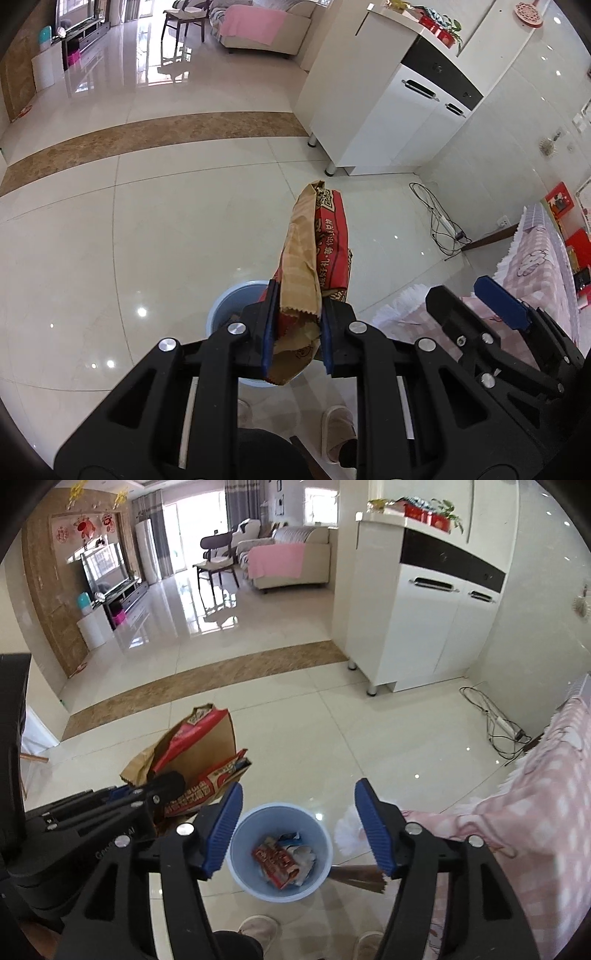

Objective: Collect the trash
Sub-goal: 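Open the left gripper over the wastebasket and move both tools back to the table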

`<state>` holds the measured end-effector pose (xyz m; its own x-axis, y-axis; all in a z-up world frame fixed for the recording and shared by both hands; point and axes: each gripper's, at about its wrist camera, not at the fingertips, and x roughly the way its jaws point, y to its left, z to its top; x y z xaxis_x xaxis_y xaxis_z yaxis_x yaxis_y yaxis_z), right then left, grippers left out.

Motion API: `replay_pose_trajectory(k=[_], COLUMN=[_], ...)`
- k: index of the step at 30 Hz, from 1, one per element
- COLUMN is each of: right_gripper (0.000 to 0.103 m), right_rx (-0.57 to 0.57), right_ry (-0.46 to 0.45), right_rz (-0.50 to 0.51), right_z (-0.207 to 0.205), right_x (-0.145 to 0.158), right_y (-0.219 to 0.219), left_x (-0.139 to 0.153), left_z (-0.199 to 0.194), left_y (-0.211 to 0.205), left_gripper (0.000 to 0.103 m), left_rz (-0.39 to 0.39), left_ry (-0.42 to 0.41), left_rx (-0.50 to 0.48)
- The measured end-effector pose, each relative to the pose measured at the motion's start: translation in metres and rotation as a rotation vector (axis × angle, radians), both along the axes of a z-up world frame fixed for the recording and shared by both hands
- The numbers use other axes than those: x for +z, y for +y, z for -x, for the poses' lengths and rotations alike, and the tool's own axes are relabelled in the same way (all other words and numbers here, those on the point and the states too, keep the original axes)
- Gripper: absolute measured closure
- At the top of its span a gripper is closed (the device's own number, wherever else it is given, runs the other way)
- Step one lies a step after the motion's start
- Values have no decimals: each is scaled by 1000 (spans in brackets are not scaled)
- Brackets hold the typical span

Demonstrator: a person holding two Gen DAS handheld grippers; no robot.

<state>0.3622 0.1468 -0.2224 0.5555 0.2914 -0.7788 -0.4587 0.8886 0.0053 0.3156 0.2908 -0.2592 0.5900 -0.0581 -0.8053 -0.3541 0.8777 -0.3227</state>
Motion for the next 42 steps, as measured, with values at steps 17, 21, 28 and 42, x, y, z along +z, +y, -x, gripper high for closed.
replay_pose_trajectory(k=[17,21,28,42], right_gripper=[36,36,35,31], right_rx=[-104,-113,-172,-500], right_ry=[-129,-143,-190,-263], right_rz=[-96,-104,-130,-120], right_z=[11,18,39,118], right_x=[50,61,90,124], right_y=[-44,-56,-100,-293], left_x=[41,56,97,156], left_z=[9,17,28,49], left_y=[-20,-28,-64,-244], left_gripper=[43,43,42,35], left_rz=[-22,-34,-65,-107], left_ry=[-73,-99,-182,-323], left_rx=[-24,-29,-81,-412])
